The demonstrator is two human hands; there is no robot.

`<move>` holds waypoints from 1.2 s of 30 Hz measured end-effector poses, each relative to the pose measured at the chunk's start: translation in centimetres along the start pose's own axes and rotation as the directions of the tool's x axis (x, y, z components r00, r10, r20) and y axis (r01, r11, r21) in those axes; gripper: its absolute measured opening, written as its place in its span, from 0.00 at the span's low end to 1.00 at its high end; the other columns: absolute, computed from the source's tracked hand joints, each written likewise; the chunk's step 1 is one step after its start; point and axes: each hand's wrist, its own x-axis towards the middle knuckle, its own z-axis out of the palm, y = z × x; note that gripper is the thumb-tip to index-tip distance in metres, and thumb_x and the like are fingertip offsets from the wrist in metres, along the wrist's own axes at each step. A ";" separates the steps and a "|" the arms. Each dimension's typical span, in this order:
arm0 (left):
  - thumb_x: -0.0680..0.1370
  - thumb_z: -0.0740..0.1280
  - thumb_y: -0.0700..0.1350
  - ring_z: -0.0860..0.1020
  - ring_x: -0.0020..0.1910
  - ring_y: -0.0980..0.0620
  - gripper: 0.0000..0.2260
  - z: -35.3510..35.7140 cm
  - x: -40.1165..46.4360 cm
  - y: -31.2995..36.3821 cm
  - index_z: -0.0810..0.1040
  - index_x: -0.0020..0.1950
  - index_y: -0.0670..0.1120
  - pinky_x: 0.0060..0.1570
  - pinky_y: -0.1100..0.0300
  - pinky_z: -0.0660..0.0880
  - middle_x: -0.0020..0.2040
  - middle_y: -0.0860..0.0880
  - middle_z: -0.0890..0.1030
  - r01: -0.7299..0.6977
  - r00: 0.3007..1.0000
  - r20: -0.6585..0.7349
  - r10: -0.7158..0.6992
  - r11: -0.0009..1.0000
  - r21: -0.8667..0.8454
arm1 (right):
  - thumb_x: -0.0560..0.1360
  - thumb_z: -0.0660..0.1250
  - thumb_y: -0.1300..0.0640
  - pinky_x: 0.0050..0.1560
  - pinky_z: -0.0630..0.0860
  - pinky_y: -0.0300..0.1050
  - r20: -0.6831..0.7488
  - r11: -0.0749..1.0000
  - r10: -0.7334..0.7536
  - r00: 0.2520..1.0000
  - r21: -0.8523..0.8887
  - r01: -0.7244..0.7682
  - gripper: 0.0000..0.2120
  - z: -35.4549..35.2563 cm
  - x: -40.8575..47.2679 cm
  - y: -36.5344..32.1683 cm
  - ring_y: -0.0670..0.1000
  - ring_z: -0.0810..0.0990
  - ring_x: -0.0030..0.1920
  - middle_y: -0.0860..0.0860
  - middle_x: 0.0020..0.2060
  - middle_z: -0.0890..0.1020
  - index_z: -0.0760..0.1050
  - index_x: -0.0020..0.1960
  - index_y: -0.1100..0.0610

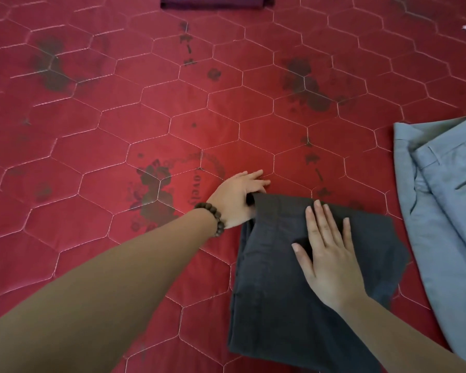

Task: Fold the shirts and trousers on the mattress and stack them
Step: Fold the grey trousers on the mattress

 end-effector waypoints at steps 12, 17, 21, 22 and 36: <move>0.76 0.58 0.32 0.75 0.64 0.48 0.19 -3.3 -1.6 2.6 0.77 0.64 0.43 0.65 0.56 0.70 0.65 0.47 0.77 0.152 0.975 -0.171 -0.140 0.987 0.059 | 0.81 0.45 0.43 0.76 0.45 0.56 -0.021 0.998 -0.011 1.000 0.057 0.013 0.29 -0.5 -0.2 -0.1 0.50 0.47 0.78 0.52 0.78 0.52 0.49 0.78 0.58; 0.74 0.55 0.39 0.74 0.63 0.42 0.20 3.0 -3.3 7.6 0.78 0.61 0.37 0.68 0.51 0.66 0.61 0.40 0.78 -0.149 0.981 -0.064 0.185 0.916 0.373 | 0.82 0.46 0.47 0.77 0.42 0.57 0.035 0.999 0.005 0.999 0.054 -0.007 0.28 -0.4 1.1 -2.5 0.50 0.43 0.78 0.52 0.78 0.49 0.48 0.78 0.58; 0.82 0.48 0.48 0.49 0.78 0.51 0.23 7.2 -3.5 7.0 0.56 0.77 0.44 0.73 0.56 0.34 0.78 0.47 0.55 -0.014 0.997 0.074 -0.032 0.836 0.549 | 0.81 0.49 0.46 0.76 0.45 0.58 0.078 1.000 -0.014 0.997 -0.014 0.015 0.30 0.4 1.2 -2.6 0.53 0.47 0.78 0.54 0.77 0.51 0.50 0.78 0.59; 0.82 0.46 0.50 0.47 0.78 0.53 0.24 7.5 -3.6 6.4 0.54 0.78 0.45 0.73 0.55 0.33 0.79 0.49 0.53 0.011 0.998 0.050 -0.050 0.804 0.595 | 0.81 0.48 0.46 0.76 0.48 0.59 0.065 0.999 -0.034 0.997 -0.017 0.035 0.29 0.3 1.2 -2.1 0.52 0.50 0.78 0.54 0.77 0.55 0.54 0.77 0.59; 0.78 0.52 0.61 0.44 0.78 0.45 0.33 8.4 -3.4 5.1 0.55 0.78 0.45 0.75 0.44 0.44 0.79 0.45 0.50 0.069 0.997 -0.034 -0.063 0.719 0.691 | 0.76 0.35 0.33 0.73 0.44 0.69 0.062 0.921 0.383 0.922 -0.096 -0.377 0.35 -0.7 -1.0 6.7 0.57 0.41 0.78 0.53 0.79 0.45 0.40 0.78 0.48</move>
